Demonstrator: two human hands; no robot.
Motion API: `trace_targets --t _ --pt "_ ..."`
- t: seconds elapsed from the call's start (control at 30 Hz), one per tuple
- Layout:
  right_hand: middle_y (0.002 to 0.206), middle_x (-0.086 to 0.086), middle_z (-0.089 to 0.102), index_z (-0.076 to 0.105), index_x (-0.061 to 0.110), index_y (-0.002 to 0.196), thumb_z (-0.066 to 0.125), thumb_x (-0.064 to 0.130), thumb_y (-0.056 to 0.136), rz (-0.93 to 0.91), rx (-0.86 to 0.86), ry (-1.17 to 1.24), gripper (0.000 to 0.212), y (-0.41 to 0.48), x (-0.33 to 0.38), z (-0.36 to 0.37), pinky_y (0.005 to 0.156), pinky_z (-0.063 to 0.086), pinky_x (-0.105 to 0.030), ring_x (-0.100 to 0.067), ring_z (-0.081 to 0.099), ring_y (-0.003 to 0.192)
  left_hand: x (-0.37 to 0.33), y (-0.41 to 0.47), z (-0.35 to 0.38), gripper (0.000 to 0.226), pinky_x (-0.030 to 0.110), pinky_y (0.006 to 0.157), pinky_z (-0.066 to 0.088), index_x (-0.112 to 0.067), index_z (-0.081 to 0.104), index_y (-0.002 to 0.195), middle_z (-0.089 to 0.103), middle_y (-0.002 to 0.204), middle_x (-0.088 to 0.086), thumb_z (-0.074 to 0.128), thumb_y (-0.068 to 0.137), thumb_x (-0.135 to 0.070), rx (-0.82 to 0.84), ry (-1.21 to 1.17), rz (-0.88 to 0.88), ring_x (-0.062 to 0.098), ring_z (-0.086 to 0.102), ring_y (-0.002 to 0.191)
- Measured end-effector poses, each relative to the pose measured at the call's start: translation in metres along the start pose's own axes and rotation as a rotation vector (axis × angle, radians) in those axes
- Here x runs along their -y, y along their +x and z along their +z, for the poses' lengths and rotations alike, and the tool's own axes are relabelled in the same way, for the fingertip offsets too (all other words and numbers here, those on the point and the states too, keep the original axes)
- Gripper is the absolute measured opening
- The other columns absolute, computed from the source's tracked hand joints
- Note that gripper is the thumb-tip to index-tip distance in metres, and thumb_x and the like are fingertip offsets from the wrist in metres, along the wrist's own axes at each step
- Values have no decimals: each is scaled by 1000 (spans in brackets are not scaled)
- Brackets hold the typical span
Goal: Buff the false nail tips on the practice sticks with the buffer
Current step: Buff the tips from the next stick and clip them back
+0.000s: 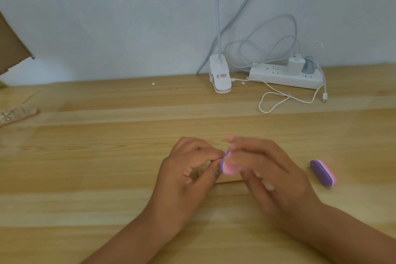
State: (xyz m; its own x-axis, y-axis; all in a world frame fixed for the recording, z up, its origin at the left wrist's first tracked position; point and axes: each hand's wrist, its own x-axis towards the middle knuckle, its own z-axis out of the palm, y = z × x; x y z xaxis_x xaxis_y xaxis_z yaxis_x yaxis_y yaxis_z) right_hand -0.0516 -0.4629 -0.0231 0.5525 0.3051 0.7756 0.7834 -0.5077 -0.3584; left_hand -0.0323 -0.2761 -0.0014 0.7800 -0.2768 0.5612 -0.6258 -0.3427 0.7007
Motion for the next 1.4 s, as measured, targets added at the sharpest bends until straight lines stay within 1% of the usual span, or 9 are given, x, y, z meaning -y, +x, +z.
trace_targets --t 0.3,0.4,0.47,0.57,0.7,0.93,1.07,1.2,1.4 --pt "129 -6 55 64 12 117 51 -6 96 -68 -3 -12 31 -3 0 2 105 45 -27 -19 57 129 -1 -2 -1 12 26 80 48 -27 71 93 67 87 -8 61 86 -25 8 -116 -35 15 61 90" --pt "124 -7 60 67 12 116 54 -2 95 15 -41 -46 28 1 0 -4 102 45 -23 -13 58 126 -2 -2 -2 12 27 80 48 -26 73 86 68 85 -8 61 86 -27 6 -137 -46 15 62 88" --pt "124 -1 63 69 21 117 56 12 101 69 -32 -20 23 -1 5 -5 100 47 -20 -9 59 123 -4 0 -2 13 27 80 48 -27 73 86 69 86 -9 60 86 -27 5 -149 -54 15 63 88" --pt "125 26 64 68 44 120 50 44 104 81 50 65 24 -2 13 -3 98 42 -6 8 58 119 -4 0 -2 13 29 80 48 -25 72 88 70 86 -11 59 86 -26 11 -155 -59 15 63 86" --pt "116 -4 61 64 18 113 58 -5 92 159 -151 -167 32 5 -1 -11 99 40 -12 -3 56 116 -3 -2 -5 15 24 79 47 -24 74 86 69 81 -13 60 89 -31 19 -158 -99 14 63 85" --pt "119 -9 62 62 12 121 57 0 93 -4 -64 -75 31 0 1 -2 101 46 -24 -16 60 119 -1 -1 -3 14 27 77 46 -22 73 86 67 82 -9 61 87 -30 5 -119 -82 16 61 84" --pt "114 -11 64 68 10 117 58 -2 93 13 -64 -121 29 1 -1 -5 91 51 -33 -23 63 108 -3 -1 -2 16 30 78 47 -20 74 86 67 81 -9 61 87 -30 20 -110 -69 18 61 85" --pt "117 -7 61 66 11 118 54 0 100 -79 -23 -103 24 -2 5 -1 95 48 -29 -21 62 111 -5 -1 -2 14 33 78 49 -22 73 87 69 85 -10 60 86 -28 29 -122 -61 15 62 85" --pt "115 -8 63 66 9 116 57 0 93 28 -92 -106 26 3 -3 -6 92 50 -30 -20 62 108 -5 -3 -3 12 27 77 47 -22 76 85 67 83 -10 64 86 -27 37 -21 -21 17 60 89"
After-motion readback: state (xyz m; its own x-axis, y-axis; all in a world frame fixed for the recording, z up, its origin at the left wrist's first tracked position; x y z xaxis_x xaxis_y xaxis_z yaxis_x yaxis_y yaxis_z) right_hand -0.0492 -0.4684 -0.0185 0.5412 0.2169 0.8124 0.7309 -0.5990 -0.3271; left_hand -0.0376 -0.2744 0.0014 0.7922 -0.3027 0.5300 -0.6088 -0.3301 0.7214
